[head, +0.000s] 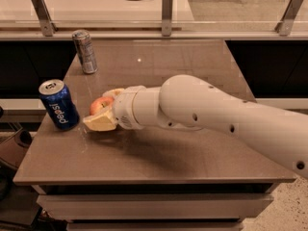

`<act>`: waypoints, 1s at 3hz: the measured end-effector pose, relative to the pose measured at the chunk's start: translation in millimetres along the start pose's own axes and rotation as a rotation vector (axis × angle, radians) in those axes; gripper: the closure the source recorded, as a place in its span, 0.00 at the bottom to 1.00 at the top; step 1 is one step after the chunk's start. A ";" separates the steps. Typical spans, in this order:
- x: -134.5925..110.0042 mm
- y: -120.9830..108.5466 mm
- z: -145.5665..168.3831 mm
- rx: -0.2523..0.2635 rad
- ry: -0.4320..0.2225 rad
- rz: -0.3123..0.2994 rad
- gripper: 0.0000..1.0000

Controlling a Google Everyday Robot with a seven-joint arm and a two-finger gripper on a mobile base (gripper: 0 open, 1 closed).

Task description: Move apple near pepsi can

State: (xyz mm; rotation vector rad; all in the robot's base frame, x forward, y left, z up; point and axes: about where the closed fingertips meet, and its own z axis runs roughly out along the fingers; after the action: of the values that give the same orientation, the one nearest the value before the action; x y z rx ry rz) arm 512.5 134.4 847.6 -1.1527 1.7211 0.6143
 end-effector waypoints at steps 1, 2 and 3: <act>-3.1 0.8 -0.8 0.000 -0.001 -0.004 0.81; -4.8 2.5 -0.6 -0.001 -0.001 -0.009 0.58; -6.7 4.1 -0.5 -0.002 -0.002 -0.013 0.35</act>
Offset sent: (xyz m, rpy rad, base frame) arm -0.0004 0.0008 0.0025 -0.0007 -0.0036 0.0008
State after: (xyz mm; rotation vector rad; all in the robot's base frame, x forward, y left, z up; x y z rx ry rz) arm 509.3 138.6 853.5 -1.1635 1.7105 0.6086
